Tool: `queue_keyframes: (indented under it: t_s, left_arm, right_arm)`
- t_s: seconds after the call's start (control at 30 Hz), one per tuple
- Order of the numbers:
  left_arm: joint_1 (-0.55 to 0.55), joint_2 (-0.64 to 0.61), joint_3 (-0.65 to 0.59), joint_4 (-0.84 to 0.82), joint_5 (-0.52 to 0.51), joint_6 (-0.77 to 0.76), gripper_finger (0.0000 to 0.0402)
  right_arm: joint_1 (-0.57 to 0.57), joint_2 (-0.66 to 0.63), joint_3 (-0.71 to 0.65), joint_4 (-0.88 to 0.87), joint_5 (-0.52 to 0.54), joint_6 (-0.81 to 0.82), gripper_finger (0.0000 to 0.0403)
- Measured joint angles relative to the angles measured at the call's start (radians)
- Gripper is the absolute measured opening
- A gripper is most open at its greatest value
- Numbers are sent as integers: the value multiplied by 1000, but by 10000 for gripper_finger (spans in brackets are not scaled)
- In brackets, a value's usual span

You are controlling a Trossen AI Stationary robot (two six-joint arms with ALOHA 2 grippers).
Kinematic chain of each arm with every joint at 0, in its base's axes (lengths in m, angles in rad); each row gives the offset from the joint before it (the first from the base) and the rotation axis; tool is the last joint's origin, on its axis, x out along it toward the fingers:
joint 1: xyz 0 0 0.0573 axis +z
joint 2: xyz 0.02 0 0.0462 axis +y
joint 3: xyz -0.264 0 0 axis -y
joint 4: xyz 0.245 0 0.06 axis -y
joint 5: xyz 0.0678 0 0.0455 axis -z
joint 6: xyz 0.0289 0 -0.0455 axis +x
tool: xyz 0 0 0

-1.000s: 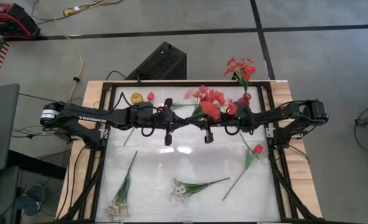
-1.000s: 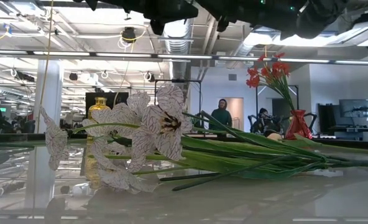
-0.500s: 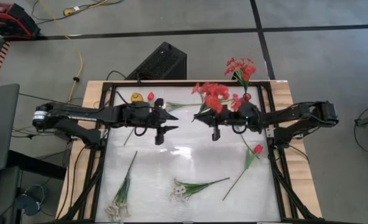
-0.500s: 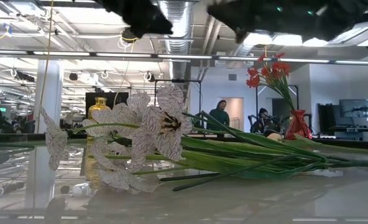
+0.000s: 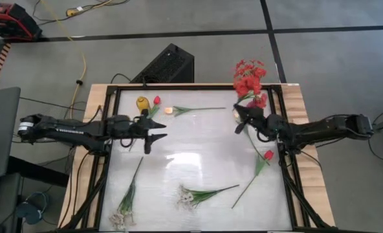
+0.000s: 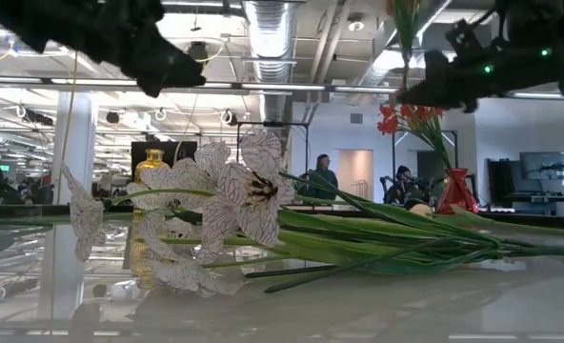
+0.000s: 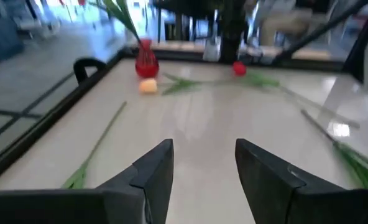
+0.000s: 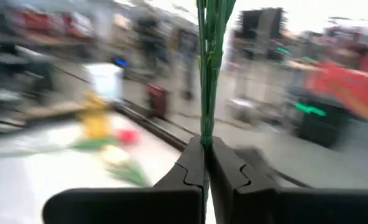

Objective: Sort flowers into vase by color
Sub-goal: Put the red flowers into the red vase

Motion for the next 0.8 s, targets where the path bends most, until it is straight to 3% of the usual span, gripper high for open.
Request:
queue_keyframes:
  t_s: [0.1,0.3,0.4,0.6,0.8]
  left_arm:
    - [0,-79,-107,136,12,-3,162]
    - [0,-186,-249,344,13,30,162]
    - [0,-218,-273,337,15,31,162]
    - [0,-240,-273,318,78,25,162]
    - [0,-241,-273,314,99,36,162]
  right_arm:
    - [-29,-53,-6,-115,105,1,28]
    - [-103,-72,-6,-205,173,25,28]
    - [-121,-72,-11,-206,233,63,28]
    - [-85,-86,-71,-214,454,214,28]
    - [-94,-106,-115,-213,544,281,28]
